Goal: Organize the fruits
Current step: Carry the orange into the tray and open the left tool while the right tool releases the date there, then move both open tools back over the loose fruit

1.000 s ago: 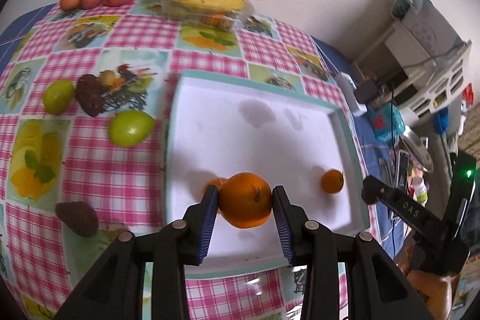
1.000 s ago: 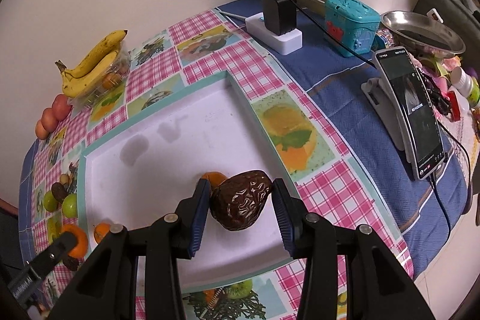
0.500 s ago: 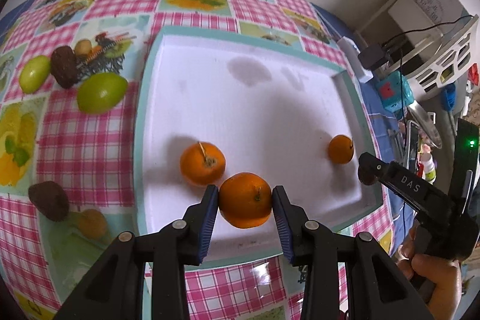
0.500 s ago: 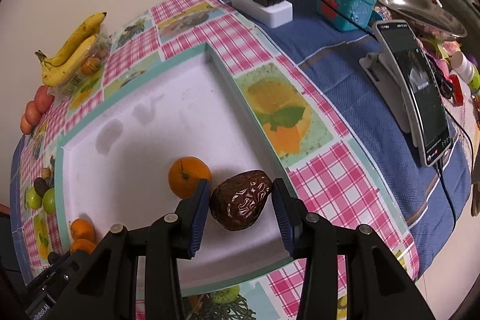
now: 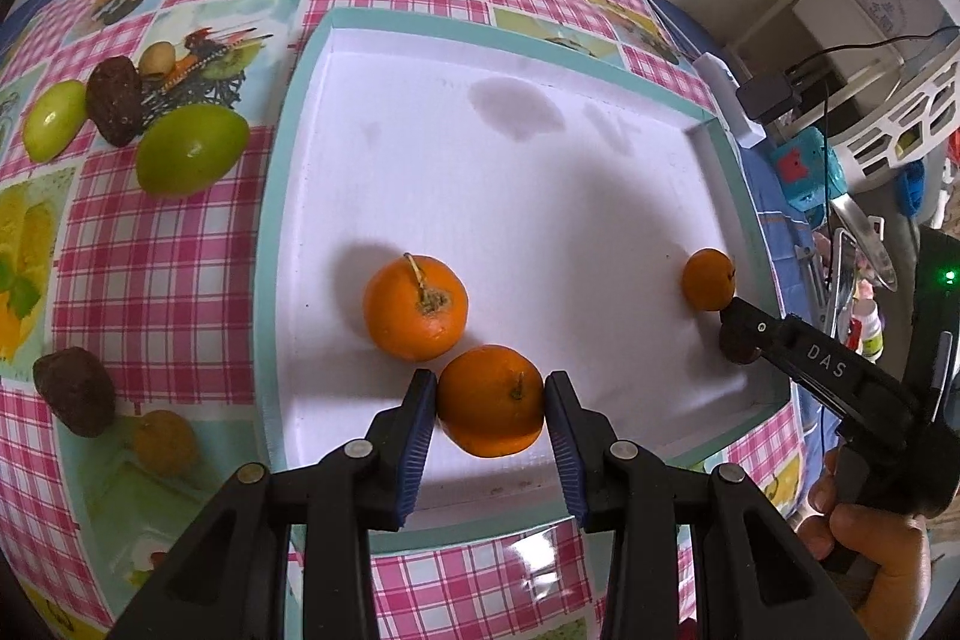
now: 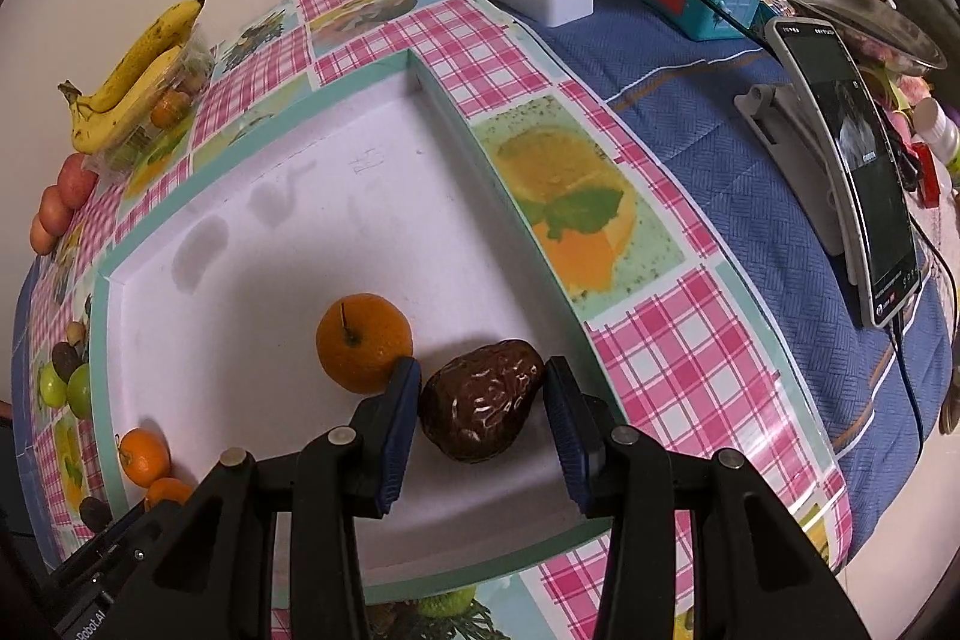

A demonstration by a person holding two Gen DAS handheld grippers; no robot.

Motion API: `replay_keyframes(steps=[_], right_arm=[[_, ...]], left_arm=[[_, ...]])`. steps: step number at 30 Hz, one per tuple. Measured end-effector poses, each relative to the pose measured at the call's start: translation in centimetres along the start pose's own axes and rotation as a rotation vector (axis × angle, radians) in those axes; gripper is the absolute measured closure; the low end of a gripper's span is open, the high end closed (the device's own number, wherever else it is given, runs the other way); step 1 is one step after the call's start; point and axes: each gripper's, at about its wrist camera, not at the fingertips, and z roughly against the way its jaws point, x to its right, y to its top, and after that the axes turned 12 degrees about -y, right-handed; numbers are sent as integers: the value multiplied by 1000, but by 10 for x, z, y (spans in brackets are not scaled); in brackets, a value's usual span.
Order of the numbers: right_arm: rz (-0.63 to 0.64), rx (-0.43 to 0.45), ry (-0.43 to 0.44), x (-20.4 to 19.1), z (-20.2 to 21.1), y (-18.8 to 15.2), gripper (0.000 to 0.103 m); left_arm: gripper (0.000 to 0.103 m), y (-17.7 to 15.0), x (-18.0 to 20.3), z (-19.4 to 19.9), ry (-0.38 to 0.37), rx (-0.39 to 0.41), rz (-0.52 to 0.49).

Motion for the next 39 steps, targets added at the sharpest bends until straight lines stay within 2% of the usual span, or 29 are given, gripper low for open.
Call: replay_keyframes(steps=[11,14,18,22,27,34,39], right_arm=[[1,-5,-14,-1,-1,2,59],[4,-14,-20,-1,-3,2,55],[16,-6,-15,-4,1,2,44],[33,20,-21,-10,10,4,30],[66,53,-36,-17,21,4,22],[95,87,-44,-25,32,2,21],[117,96,-46,-32,37,0,21]], left_arm=[[62,1,3,-4,3,-16,-16],[60,2,4,-7,14,-20,-18],[47,3,5,-2,14,-8,-22],[41,5,4,8,-8,9,-20],[29,9,2,25,11,56,-25],[14,17,-14,46,158,144,-30],[10,25,-41,63,241,204,16]])
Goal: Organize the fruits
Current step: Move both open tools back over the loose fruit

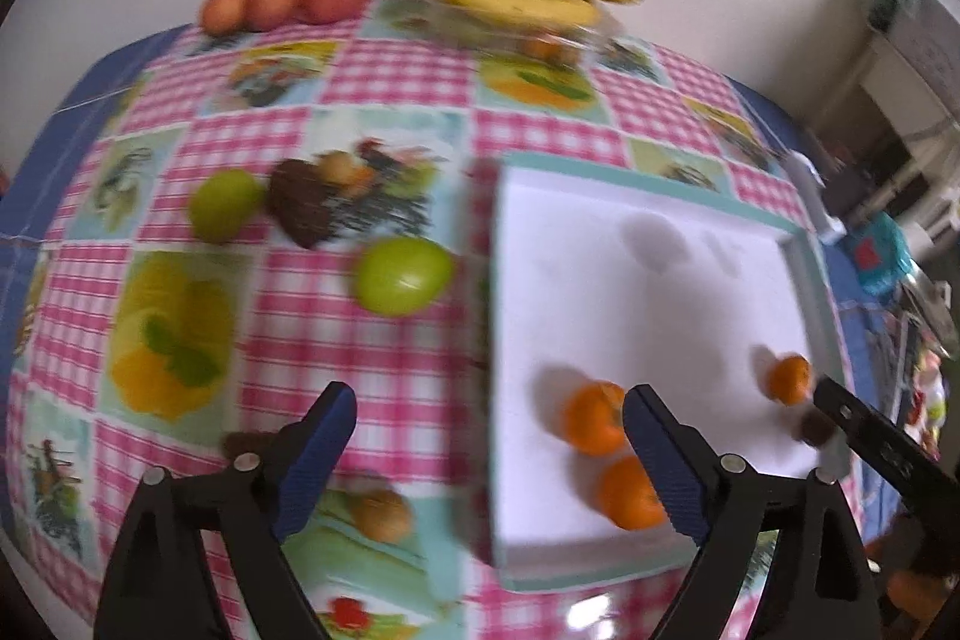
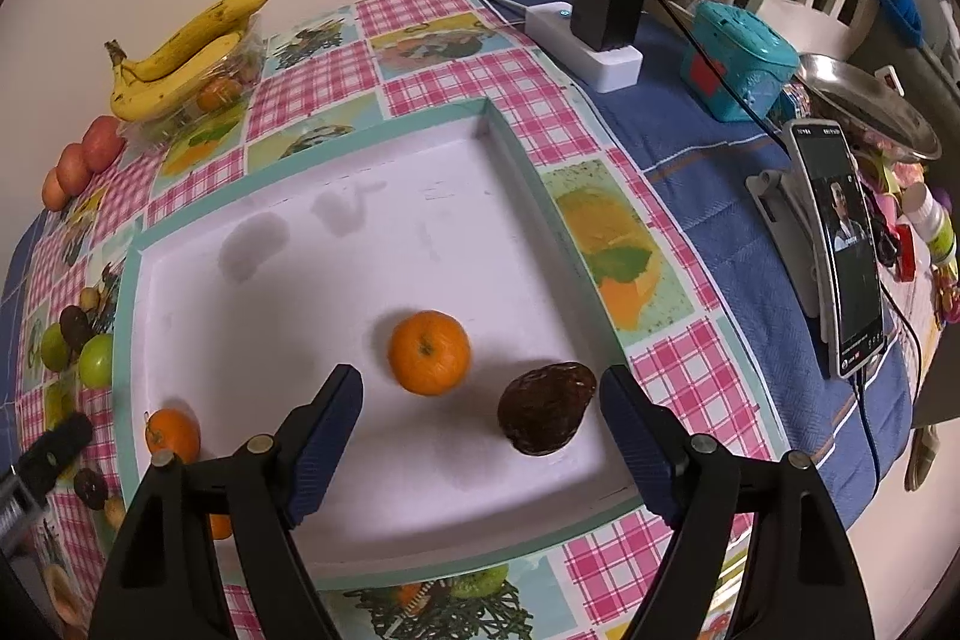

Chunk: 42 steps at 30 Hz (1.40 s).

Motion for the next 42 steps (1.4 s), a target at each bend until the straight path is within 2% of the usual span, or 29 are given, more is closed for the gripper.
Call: replay_keyframes(steps=[11,18,25,27,29,30,31,35,42], right_arm=[[62,27,49,-33,17,-3,21],[108,44,85,-59,27,-6,21],[128,45,85,-68,26,-8,21],[122,52,85,-68,26,-9,21],[115,64,79,-67,27,-9,15],[111,68,78,-67,27,-9,4],[107,75,79,-66,27,-9,1],[89,92,90,-65,30,-8,1],[112,67,119,-76,30,-11,1]], left_arm=[[7,19,-72,29,147,110,131],[7,20,-111,44,180,136,215],[7,19,-117,42,182,129,230],[3,18,-115,41,180,125,225],[0,17,-112,40,185,126,213],[0,17,-111,40,189,129,208],[0,17,-110,40,192,133,203],[0,17,-109,40,198,138,190],[0,13,-113,41,176,144,196]])
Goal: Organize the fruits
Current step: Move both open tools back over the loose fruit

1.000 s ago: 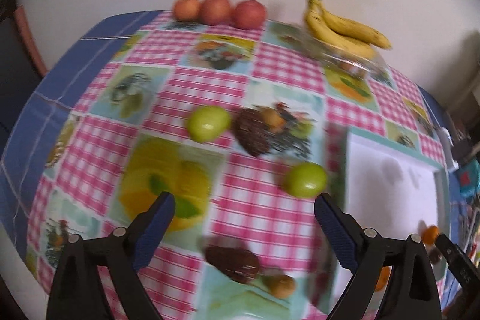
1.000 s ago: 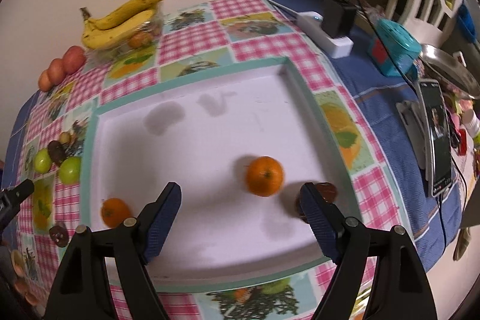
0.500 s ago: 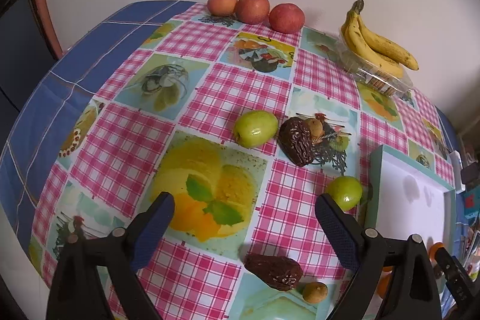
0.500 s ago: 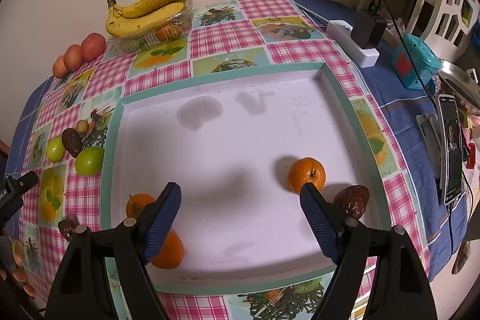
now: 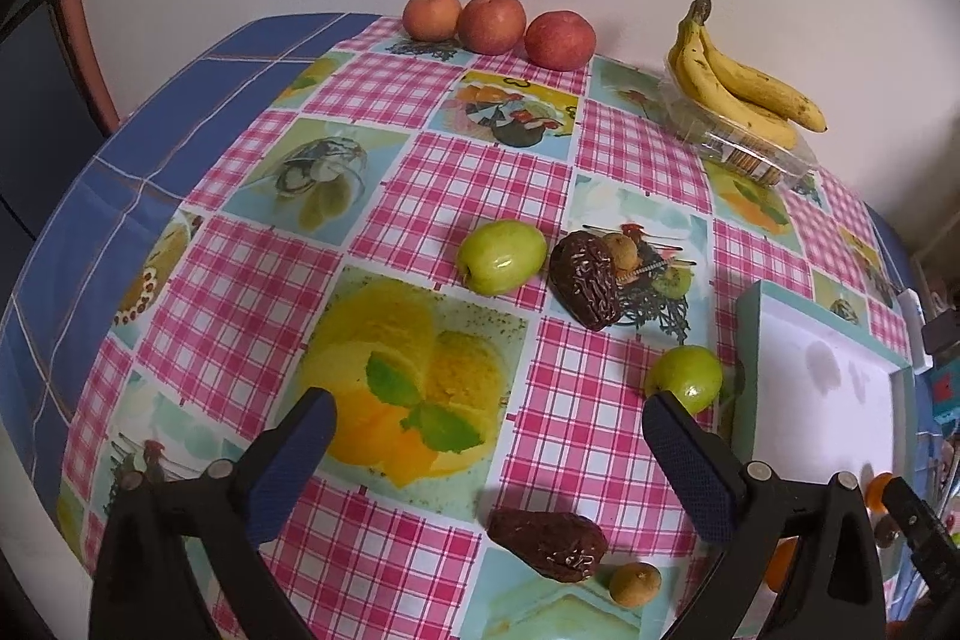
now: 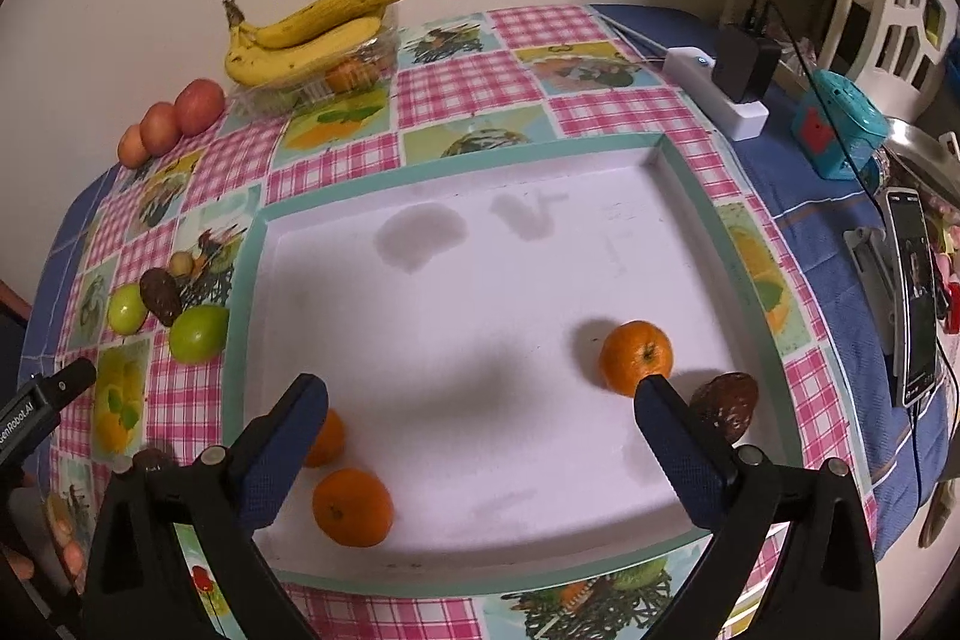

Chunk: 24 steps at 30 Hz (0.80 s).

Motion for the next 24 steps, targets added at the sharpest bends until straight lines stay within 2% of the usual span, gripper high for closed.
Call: replay_keyframes(steps=[7,14,24], right_arm=[[28,-39,58,-26,0,-17,1],[79,-43,66,-48,7,-37,1],[91,-64,65,-49,8,-48,1]], left_arm=[[0,-9,-7,0,-12,-29,10],[0,-26,-16,-10,-68,-126,58],[0,-39,-1,-21,-76,-218,0]])
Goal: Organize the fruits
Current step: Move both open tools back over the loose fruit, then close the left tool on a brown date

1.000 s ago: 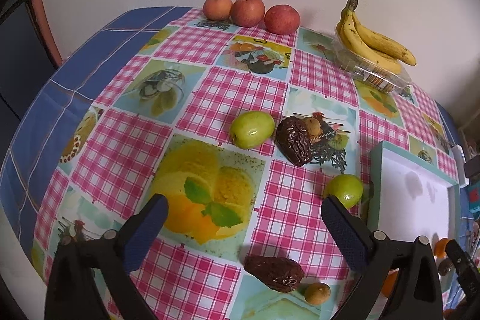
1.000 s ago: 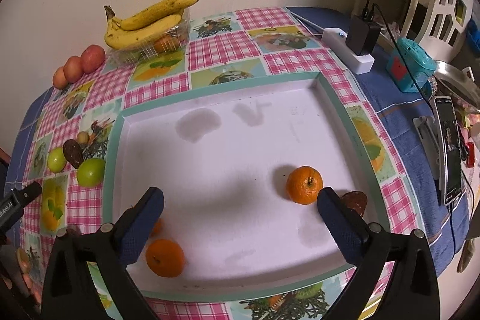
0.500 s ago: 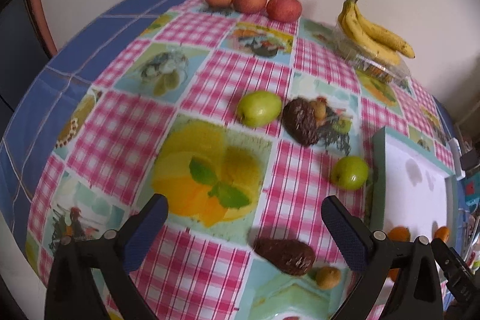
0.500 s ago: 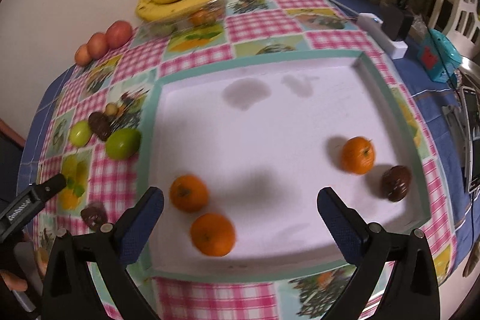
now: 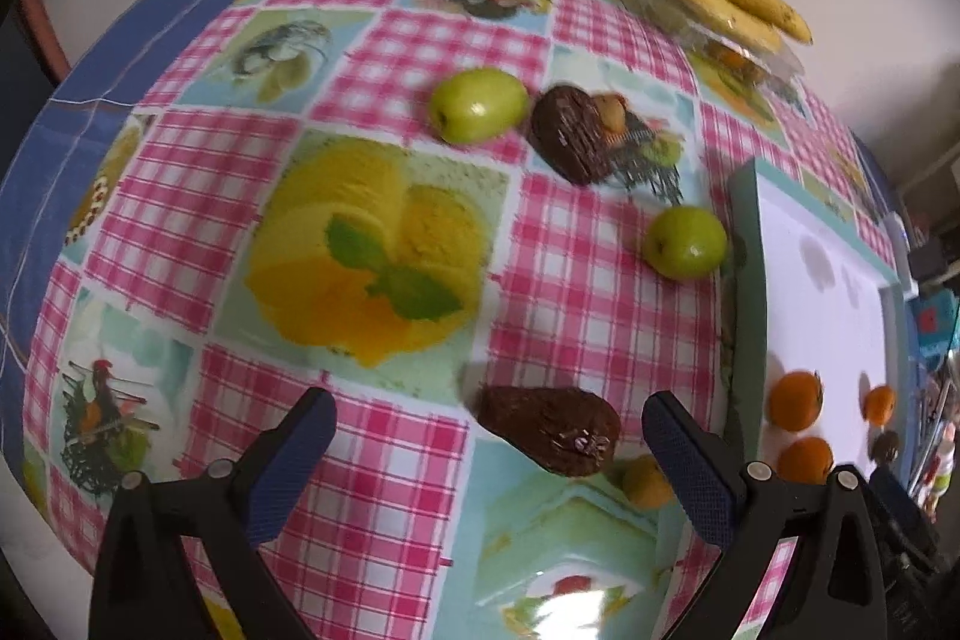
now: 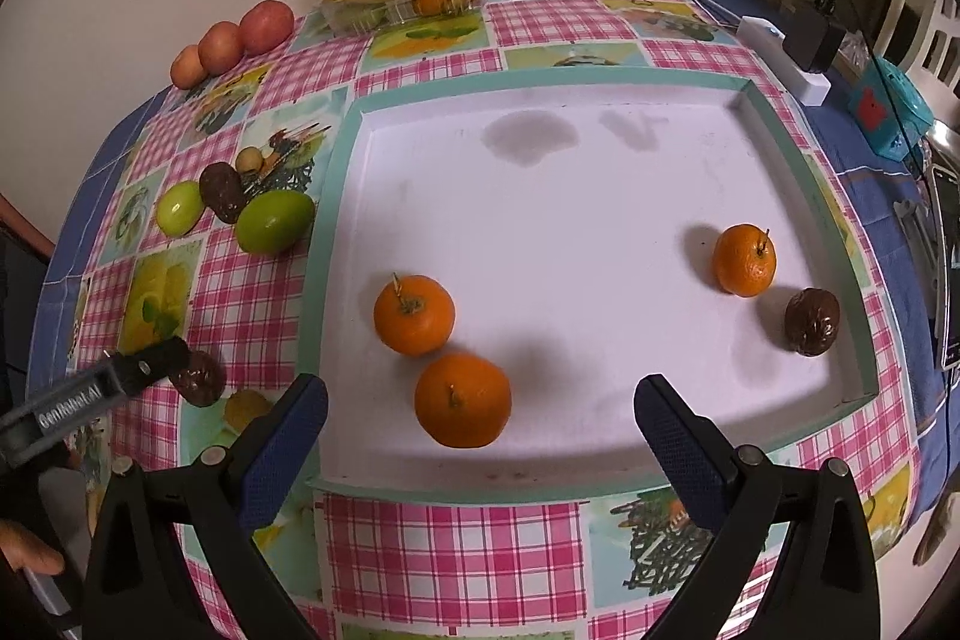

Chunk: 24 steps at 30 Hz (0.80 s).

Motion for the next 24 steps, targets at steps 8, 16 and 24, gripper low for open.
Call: replay_keyframes(steps=[8,16,24], right_arm=[[-1,6,-4,2,0,4,1],[-1,5,-6,2,-1,6,1],[-5,-10,0,-6,-5,8,1]], left_arm=[[4,-2,10,-19,16,-50,-28],[43,1,14,-25,-17,-49,-19],[43,5,6,-23,-34,-45,7]])
